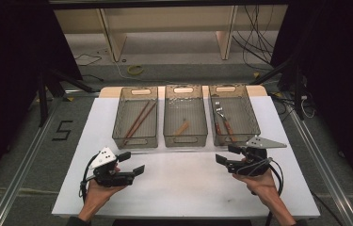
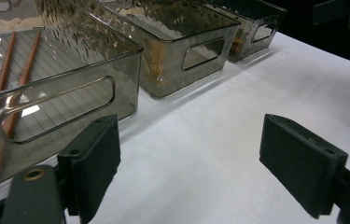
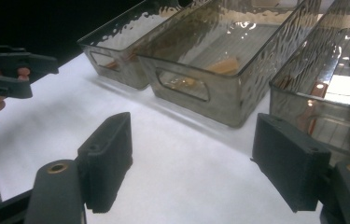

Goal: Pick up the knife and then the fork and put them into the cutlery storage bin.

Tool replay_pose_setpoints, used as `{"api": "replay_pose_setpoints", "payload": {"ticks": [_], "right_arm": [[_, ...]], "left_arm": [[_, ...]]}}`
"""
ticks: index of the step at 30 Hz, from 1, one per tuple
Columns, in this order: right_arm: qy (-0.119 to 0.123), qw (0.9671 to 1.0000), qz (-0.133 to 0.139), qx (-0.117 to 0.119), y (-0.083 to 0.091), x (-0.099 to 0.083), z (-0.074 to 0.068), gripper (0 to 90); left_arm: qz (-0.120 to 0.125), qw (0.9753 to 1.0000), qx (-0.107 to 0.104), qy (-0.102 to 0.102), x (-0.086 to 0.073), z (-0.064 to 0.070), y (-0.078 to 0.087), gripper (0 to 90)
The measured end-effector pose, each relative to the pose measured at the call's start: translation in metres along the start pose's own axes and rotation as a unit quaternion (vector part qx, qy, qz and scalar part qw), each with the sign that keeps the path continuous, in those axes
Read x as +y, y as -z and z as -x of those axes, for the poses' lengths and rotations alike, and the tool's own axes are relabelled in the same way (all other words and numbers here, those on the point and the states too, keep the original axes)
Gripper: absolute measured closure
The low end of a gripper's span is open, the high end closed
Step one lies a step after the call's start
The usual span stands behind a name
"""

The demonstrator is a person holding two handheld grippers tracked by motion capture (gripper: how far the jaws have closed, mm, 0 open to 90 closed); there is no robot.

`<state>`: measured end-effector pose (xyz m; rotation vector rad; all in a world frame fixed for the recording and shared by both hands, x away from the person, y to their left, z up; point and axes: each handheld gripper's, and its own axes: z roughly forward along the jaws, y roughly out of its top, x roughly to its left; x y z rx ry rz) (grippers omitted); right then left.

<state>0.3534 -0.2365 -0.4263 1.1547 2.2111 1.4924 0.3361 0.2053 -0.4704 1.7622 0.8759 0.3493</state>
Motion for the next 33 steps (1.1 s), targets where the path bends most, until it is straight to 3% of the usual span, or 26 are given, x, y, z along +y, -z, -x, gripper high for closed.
{"api": "replay_pose_setpoints", "payload": {"ticks": [18,33], "right_arm": [[0.018,0.9990,0.039,0.005,0.018,-0.035,-0.012,26.6],[0.018,0.9992,0.036,-0.002,0.020,-0.040,-0.010,24.4]], "left_arm": [[-0.006,1.0000,-0.008,0.000,0.000,0.002,0.000,19.7],[-0.006,0.9999,-0.008,0.000,0.000,0.002,0.000,19.7]]}}
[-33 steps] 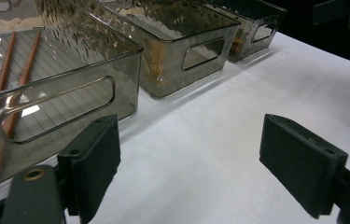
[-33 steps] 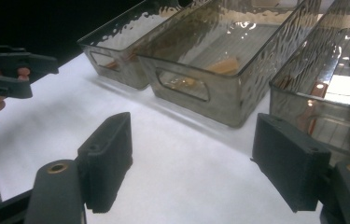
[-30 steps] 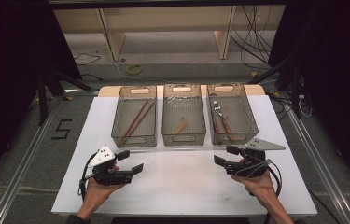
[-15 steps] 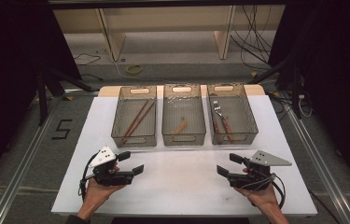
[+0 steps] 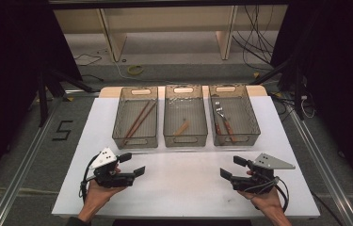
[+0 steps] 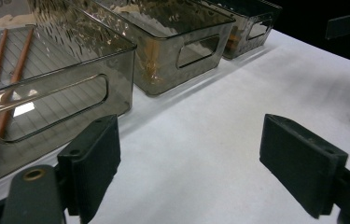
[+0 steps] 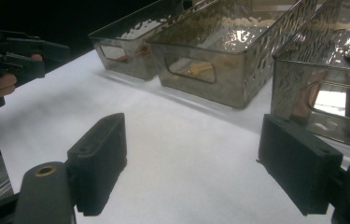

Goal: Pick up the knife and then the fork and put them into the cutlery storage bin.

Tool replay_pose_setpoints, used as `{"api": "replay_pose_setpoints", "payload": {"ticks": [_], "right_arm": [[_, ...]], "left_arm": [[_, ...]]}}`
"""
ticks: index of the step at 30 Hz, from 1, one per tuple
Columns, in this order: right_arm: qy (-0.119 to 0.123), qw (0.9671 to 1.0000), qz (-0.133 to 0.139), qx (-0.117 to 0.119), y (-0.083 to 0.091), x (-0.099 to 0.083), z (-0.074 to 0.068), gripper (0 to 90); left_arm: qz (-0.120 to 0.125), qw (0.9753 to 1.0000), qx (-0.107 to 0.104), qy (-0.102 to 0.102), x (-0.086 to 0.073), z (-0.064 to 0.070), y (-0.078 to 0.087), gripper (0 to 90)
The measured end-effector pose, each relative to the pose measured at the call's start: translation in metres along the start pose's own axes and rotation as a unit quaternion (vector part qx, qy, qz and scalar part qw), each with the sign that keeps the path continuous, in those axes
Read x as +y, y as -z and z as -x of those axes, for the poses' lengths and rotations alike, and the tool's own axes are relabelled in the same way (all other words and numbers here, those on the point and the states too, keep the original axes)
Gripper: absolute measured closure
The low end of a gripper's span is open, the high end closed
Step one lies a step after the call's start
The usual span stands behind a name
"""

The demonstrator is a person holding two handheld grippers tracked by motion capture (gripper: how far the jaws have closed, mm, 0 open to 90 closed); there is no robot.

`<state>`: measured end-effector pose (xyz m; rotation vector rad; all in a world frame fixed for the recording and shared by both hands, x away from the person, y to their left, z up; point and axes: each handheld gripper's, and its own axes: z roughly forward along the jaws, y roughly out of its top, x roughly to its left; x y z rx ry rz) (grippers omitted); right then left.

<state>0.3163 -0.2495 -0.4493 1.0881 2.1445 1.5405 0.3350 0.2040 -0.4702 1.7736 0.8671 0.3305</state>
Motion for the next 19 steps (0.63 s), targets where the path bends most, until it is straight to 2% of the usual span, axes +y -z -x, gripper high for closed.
{"api": "replay_pose_setpoints", "payload": {"ticks": [19], "right_arm": [[0.000,1.0000,-0.001,-0.003,-0.0001,-0.0002,0.0005,24.3]], "left_arm": [[0.000,1.0000,0.001,-0.001,0.0002,-0.0007,-0.0001,19.7]]}}
